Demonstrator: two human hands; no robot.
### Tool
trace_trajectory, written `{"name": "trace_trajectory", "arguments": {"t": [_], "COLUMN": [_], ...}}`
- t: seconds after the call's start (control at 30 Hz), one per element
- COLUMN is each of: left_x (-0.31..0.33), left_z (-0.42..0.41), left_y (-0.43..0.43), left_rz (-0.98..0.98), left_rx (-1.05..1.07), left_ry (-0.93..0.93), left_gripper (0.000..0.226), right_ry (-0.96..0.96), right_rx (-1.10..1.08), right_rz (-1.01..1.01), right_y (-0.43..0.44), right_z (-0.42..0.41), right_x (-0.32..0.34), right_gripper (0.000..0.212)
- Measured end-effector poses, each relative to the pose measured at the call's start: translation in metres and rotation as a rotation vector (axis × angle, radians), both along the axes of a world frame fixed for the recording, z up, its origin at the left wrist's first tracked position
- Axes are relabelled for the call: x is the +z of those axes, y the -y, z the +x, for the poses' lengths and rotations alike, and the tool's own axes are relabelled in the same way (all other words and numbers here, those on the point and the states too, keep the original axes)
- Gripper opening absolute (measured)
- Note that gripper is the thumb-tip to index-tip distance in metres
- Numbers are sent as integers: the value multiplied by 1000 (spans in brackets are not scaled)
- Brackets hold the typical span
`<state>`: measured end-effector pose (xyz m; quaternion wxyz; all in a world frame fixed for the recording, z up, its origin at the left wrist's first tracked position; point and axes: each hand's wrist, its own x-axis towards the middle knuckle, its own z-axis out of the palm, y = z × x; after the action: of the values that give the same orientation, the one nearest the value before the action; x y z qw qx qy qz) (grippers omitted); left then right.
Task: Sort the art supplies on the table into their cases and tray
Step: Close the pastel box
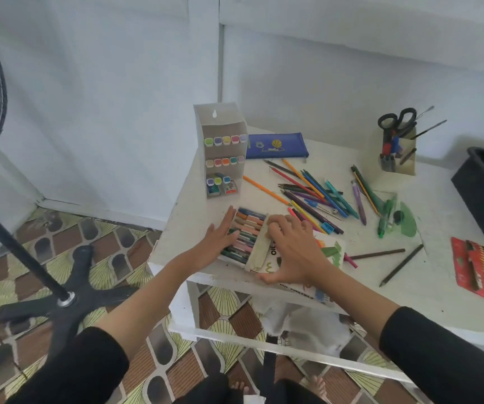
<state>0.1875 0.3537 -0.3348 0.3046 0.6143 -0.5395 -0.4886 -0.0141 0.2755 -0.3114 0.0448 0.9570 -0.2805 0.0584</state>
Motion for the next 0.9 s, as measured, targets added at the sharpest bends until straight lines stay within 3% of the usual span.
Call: {"name": "trace_trajectory", "arguments": {"t": [0.07,0.13,0.37,0.5,0.7,0.83,0.9], "left_x": [7,13,46,61,84,102,108], "left_z": [-5,-10,-18,-10,-1,6,14], "left_y": [-1,-1,3,5,9,11,11], "left_rz": [1,-10,-203,-292,-324,-369,-415], "left_rx": [98,120,170,192,43,23,82], "left_ry": [-237,-315,-302,-142,-262,-197,-162], "left_gripper": [64,64,52,64,79,73,67], "right_ry": [34,66,285,577,708,781,838], "right_rx": [-14,-14,-152,-270,-233,-190,-142], "right_rz": [-6,-5,-38,1,71,47,138], "right_y": [1,0,-1,4,15,20,18], "right_z": [6,13,31,37,47,48,46], "right_x": [3,7,15,21,26,25,26], "right_gripper": [85,85,86,87,95,80,67]}}
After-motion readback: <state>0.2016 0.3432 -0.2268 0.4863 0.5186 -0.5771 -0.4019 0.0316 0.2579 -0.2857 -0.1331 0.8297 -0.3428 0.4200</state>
